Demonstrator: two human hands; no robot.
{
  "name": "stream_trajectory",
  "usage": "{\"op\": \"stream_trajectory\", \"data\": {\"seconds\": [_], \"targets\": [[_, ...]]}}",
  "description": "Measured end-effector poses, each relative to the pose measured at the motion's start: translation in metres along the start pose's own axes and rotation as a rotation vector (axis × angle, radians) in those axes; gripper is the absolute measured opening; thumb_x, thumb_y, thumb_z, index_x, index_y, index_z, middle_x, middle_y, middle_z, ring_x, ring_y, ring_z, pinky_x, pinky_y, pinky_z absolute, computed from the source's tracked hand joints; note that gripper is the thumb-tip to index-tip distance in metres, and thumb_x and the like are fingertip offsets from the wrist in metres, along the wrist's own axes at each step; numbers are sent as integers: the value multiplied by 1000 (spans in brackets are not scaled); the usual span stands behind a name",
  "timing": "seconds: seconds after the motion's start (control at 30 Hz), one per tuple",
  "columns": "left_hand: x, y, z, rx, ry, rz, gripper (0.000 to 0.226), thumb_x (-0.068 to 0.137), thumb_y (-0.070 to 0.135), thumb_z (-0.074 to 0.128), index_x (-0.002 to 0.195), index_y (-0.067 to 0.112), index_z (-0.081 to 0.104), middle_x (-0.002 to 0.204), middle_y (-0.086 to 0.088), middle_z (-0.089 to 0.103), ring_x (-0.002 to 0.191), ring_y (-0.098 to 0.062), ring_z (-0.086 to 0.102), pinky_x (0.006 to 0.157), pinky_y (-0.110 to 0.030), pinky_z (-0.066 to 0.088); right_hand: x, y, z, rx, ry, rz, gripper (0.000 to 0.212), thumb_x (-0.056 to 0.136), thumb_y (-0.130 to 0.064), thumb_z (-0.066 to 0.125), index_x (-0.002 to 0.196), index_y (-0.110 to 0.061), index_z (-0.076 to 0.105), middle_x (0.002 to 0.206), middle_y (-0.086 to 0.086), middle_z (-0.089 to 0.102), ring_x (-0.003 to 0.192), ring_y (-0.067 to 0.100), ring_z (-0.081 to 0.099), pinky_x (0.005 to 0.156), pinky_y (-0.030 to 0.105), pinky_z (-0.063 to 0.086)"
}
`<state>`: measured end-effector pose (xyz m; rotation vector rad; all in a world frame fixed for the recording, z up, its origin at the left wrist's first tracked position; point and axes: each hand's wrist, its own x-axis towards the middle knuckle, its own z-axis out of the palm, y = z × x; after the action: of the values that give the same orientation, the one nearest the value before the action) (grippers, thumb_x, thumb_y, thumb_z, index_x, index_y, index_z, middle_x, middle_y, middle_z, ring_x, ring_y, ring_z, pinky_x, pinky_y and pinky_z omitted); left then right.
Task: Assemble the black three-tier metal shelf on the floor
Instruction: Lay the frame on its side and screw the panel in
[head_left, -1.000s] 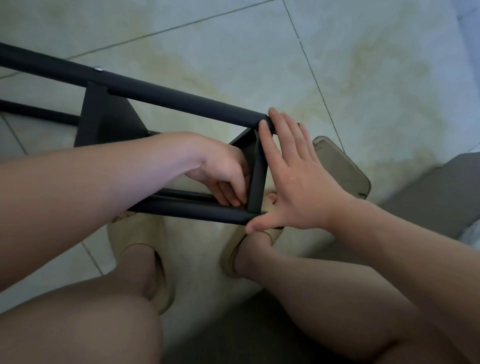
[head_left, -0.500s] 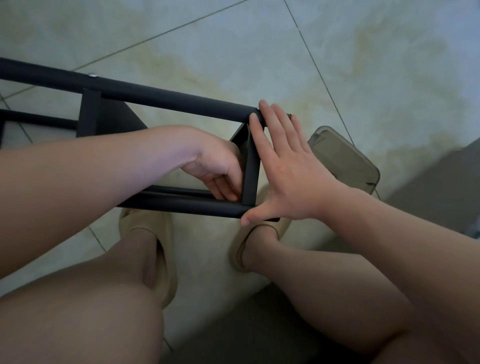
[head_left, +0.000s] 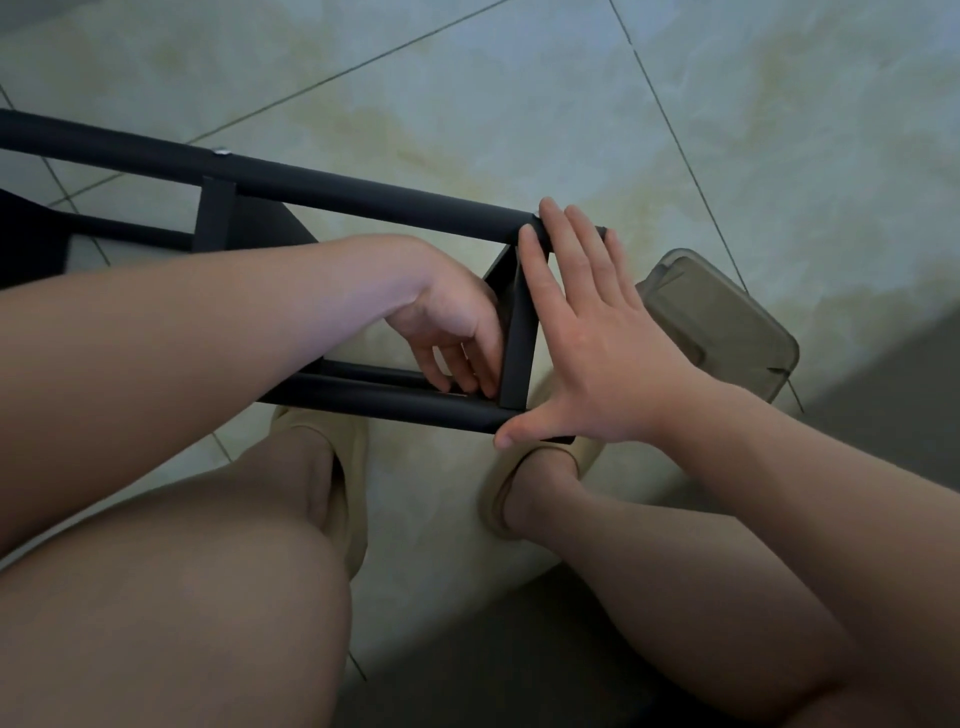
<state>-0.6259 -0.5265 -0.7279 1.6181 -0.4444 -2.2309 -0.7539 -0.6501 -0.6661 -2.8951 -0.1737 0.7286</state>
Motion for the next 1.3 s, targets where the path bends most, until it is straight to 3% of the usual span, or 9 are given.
{"op": "stream_trajectory", "data": {"seconds": [0.2,0.47,0.77,0.97,1.2,1.3], "targets": [[4,2,-2,21,-34,-3,25,90,4,68,115,2,68,96,-10,70,78,-17,63,85,-34,54,1,1,2,0,16,-6,157,50,-99,48,160,-1,-7,166,23,-16,154,39,-17,123,47,-15],[1,4,-3,73,-36,-34,36,89,15,71,125,15,68,120,-4,73,113,-20,67,100,-51,51,1,-1,1,6,6,-2,157,50,-98,50,159,-1,-8,166,24,-16,153,39,-18,123,49,-14],[-1,1,-4,65,-40,-43,41,88,7,70,129,13,65,125,-5,71,115,-19,66,105,-54,47,3,-4,2,19,16,-4,158,50,-98,51,160,-1,-8,166,23,-16,153,39,-18,122,47,-16],[0,-1,-2,56,-38,-70,30,90,16,69,121,15,70,122,-7,72,114,-20,66,105,-55,47,3,-4,2,15,8,-8,157,50,-100,46,159,-2,-10,165,23,-18,153,39,-20,122,47,-16],[-1,-2,-4,21,-53,-52,43,89,6,68,131,10,64,129,-8,68,117,-22,65,105,-55,46,4,-5,1,21,-3,2,158,50,-98,51,159,-2,-11,165,22,-20,153,38,-21,123,48,-16],[-1,-3,-4,24,-60,-71,38,90,13,68,129,12,66,125,-8,70,118,-22,65,104,-55,48,3,-6,0,22,-3,1,158,51,-98,51,159,-2,-11,165,22,-20,153,38,-22,122,47,-17]]}}
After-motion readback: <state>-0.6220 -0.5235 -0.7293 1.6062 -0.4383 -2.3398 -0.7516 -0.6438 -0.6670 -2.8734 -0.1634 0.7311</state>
